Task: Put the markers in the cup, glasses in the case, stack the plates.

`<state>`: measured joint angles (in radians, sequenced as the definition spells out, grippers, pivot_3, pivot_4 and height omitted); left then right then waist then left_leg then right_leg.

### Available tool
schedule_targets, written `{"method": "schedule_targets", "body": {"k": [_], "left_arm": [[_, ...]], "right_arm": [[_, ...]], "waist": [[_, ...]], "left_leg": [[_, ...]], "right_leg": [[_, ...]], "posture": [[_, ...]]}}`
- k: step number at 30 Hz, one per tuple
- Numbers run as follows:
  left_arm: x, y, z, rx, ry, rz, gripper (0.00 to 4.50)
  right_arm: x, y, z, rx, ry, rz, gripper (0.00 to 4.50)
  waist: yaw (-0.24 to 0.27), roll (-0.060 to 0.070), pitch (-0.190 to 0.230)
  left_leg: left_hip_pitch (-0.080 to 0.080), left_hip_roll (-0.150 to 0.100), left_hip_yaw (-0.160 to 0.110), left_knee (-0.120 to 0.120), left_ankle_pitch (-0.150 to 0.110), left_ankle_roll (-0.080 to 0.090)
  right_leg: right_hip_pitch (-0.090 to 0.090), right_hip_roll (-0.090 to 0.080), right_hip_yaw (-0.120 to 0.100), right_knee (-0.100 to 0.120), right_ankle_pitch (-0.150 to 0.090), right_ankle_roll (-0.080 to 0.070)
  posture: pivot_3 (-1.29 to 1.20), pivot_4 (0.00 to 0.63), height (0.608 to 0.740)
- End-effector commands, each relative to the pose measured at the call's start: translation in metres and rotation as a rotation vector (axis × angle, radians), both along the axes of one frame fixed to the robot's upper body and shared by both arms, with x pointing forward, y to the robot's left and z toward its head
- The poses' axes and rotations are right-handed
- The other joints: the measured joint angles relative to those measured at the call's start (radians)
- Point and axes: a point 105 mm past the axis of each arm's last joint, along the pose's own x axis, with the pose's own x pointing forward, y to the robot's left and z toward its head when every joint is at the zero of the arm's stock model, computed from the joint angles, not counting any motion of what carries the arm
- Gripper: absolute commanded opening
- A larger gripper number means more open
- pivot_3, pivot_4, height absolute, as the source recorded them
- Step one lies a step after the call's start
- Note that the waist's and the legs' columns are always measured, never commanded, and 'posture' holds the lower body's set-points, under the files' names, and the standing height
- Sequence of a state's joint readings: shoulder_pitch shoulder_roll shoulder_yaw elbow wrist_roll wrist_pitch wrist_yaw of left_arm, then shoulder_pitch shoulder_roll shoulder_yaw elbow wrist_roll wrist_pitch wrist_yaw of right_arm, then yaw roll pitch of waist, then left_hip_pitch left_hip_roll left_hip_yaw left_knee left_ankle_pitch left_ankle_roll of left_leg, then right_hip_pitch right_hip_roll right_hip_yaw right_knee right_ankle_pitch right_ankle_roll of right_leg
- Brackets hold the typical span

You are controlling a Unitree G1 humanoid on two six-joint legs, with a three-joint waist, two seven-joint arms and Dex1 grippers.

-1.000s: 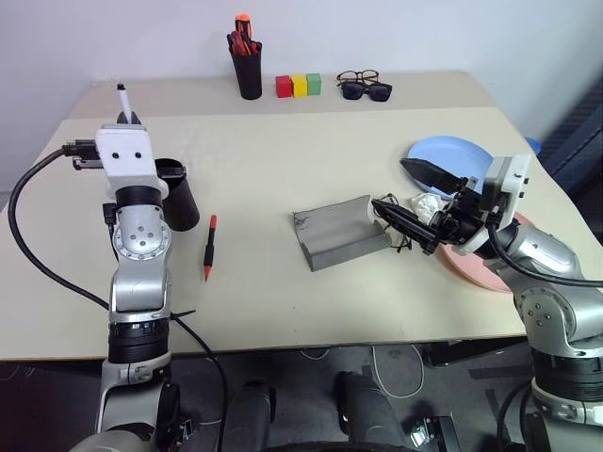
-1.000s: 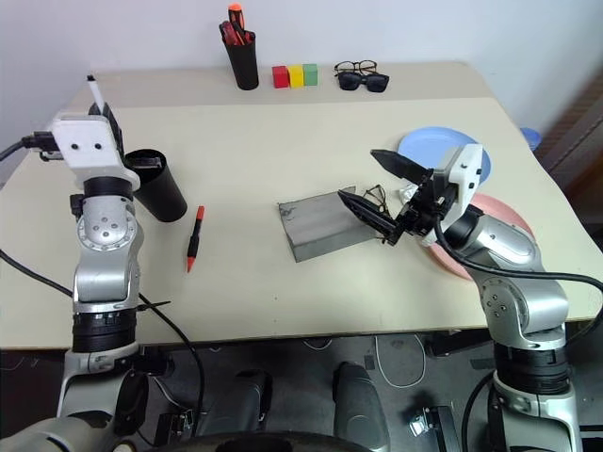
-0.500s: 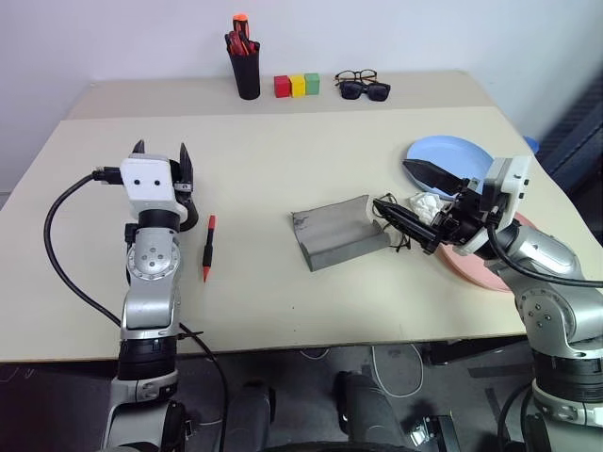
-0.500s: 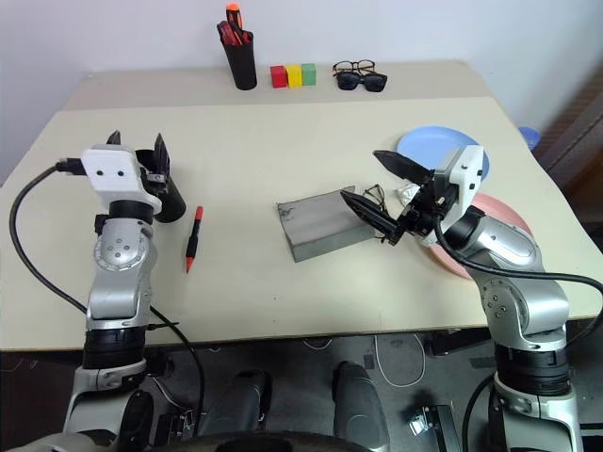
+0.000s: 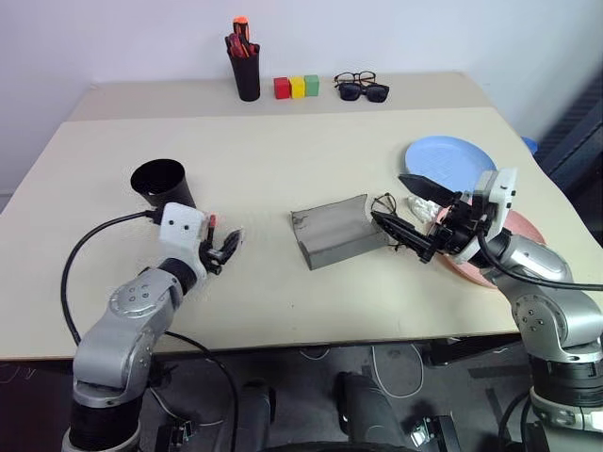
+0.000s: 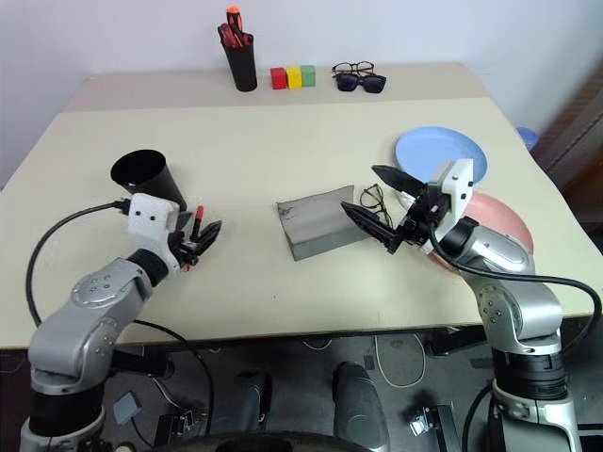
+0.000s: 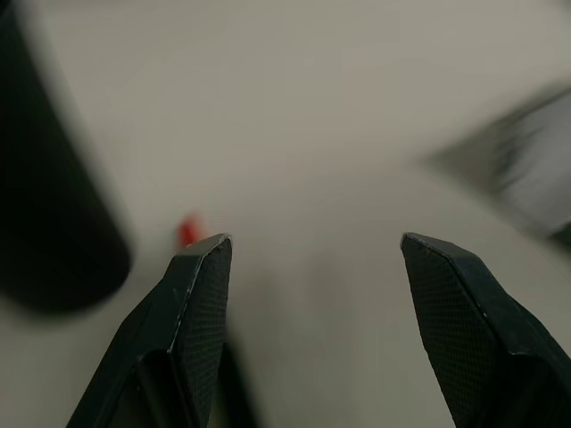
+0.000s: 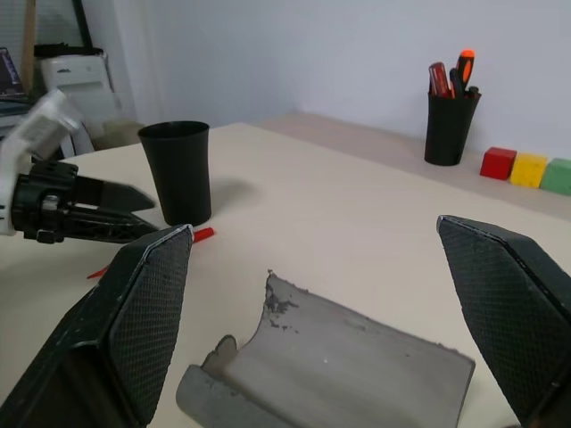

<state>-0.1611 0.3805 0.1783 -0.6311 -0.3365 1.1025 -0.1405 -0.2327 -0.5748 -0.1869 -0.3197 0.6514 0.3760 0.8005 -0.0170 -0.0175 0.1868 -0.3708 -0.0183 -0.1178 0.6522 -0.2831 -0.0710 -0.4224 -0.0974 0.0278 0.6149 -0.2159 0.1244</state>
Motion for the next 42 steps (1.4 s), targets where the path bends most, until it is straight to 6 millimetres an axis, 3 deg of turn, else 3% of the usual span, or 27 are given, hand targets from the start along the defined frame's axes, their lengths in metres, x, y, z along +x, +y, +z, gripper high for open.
{"method": "schedule_targets", "body": {"k": [1, 7, 11, 14, 18, 21, 24, 26, 28, 31, 33, 35, 38, 42], "left_arm": [[0.000, 0.015, 0.005, 0.029, 0.070, 0.113, 3.04], [0.011, 0.025, -0.006, 0.004, 0.243, 0.248, 3.04], [0.017, 0.020, -0.027, -0.012, 0.386, 0.290, 3.04], [0.022, 0.015, -0.035, -0.045, 0.429, 0.305, 2.17], [0.027, 0.008, -0.037, -0.065, 0.451, 0.296, 0.19], [0.029, 0.004, -0.036, -0.067, 0.456, 0.258, 0.05], [0.023, -0.017, -0.033, -0.097, 0.451, 0.078, 0.05], [0.009, -0.051, -0.010, -0.064, 0.363, -0.196, 0.05], [0.002, -0.069, 0.011, 0.005, 0.224, -0.344, 0.05], [0.005, -0.083, 0.039, 0.107, -0.031, -0.453, 0.05], [0.015, -0.088, 0.075, 0.120, -0.313, -0.444, 0.05], [0.022, -0.085, 0.101, 0.116, -0.515, -0.390, 0.05], [0.038, -0.064, 0.127, 0.107, -0.714, -0.212, 0.05], [0.053, -0.030, 0.138, 0.230, -0.894, 0.000, 0.05]], "right_arm": [[-0.002, 0.002, 0.006, 0.013, -0.041, 0.007, 4.50], [0.000, 0.003, 0.006, 0.010, -0.047, 0.002, 4.50], [0.000, 0.000, 0.010, 0.011, -0.061, -0.017, 4.50], [-0.001, -0.001, 0.011, 0.007, -0.067, -0.026, 4.50], [-0.004, -0.004, 0.012, 0.005, -0.072, -0.045, 4.50], [-0.006, -0.006, 0.011, 0.007, -0.071, -0.059, 4.50], [-0.006, -0.007, 0.011, 0.009, -0.073, -0.072, 4.50], [-0.006, -0.008, 0.012, 0.017, -0.070, -0.087, 4.50], [-0.006, -0.009, 0.012, 0.019, -0.068, -0.093, 4.50], [-0.006, -0.009, 0.012, 0.023, -0.066, -0.098, 4.50], [-0.004, -0.011, 0.014, 0.046, -0.071, -0.117, 4.50], [-0.003, -0.011, 0.016, 0.062, -0.076, -0.132, 4.50], [-0.003, -0.009, 0.017, 0.080, -0.082, -0.128, 4.50], [-0.004, -0.001, 0.019, 0.138, -0.074, -0.097, 4.50]], "waist": [[0.000, 0.000, 0.000], [0.001, 0.000, 0.000], [0.000, 0.000, 0.000], [0.003, 0.001, -0.001], [0.003, 0.001, -0.001], [0.002, 0.002, -0.001], [-0.002, 0.002, -0.001], [-0.003, 0.001, 0.000], [0.002, -0.001, 0.002], [0.004, -0.002, 0.002], [0.003, -0.001, 0.003], [0.005, -0.001, 0.003], [0.006, -0.001, 0.003], [0.003, -0.001, 0.003]], "left_leg": [[0.000, 0.000, 0.000, 0.000, 0.000, 0.000], [0.000, 0.000, 0.000, -0.001, 0.000, 0.000], [0.000, 0.000, 0.000, -0.001, 0.000, -0.001], [0.000, 0.000, 0.000, -0.002, 0.000, -0.001], [0.002, 0.000, 0.000, -0.001, 0.002, -0.003], [0.006, 0.000, 0.000, -0.002, 0.002, -0.003], [0.015, 0.000, 0.000, -0.003, 0.002, -0.003], [0.014, 0.000, 0.000, -0.003, 0.001, -0.003], [0.013, 0.000, 0.000, -0.004, 0.001, -0.003], [0.010, 0.000, 0.000, -0.005, 0.001, -0.004], [0.011, 0.000, 0.000, -0.006, 0.001, -0.004], [0.010, 0.000, 0.000, -0.006, 0.001, -0.003], [0.011, 0.000, 0.000, -0.006, 0.001, -0.003], [0.011, 0.000, 0.000, -0.006, 0.001, -0.003]], "right_leg": [[0.000, 0.000, 0.000, 0.000, 0.000, 0.000], [0.000, 0.000, 0.000, -0.001, 0.004, -0.001], [0.000, 0.000, 0.000, -0.001, 0.004, -0.001], [0.000, 0.000, 0.000, -0.001, 0.004, -0.001], [0.001, 0.000, 0.000, -0.001, 0.002, 0.002], [0.005, 0.000, 0.000, -0.001, 0.002, 0.002], [0.013, 0.000, 0.000, -0.002, 0.000, 0.000], [0.013, 0.000, 0.000, -0.003, 0.000, 0.000], [0.013, 0.000, 0.000, -0.005, 0.000, 0.000], [0.010, 0.000, 0.000, -0.005, 0.000, -0.001], [0.010, 0.000, 0.000, -0.005, 0.002, -0.004], [0.010, 0.000, 0.000, -0.006, 0.001, -0.004], [0.011, 0.000, 0.000, -0.007, 0.000, -0.001], [0.011, 0.000, 0.000, -0.007, 0.000, 0.000]], "posture": [[0.00, 0.150, 0.740], [0.00, 0.150, 0.740], [0.00, 0.150, 0.740], [0.00, 0.150, 0.740], [0.00, 0.150, 0.740], [0.00, 0.150, 0.740], [0.00, 0.150, 0.740], [0.00, 0.150, 0.740], [0.00, 0.150, 0.740], [0.00, 0.150, 0.740], [0.00, 0.150, 0.740], [0.00, 0.150, 0.740], [0.00, 0.150, 0.740], [0.00, 0.150, 0.740]]}}
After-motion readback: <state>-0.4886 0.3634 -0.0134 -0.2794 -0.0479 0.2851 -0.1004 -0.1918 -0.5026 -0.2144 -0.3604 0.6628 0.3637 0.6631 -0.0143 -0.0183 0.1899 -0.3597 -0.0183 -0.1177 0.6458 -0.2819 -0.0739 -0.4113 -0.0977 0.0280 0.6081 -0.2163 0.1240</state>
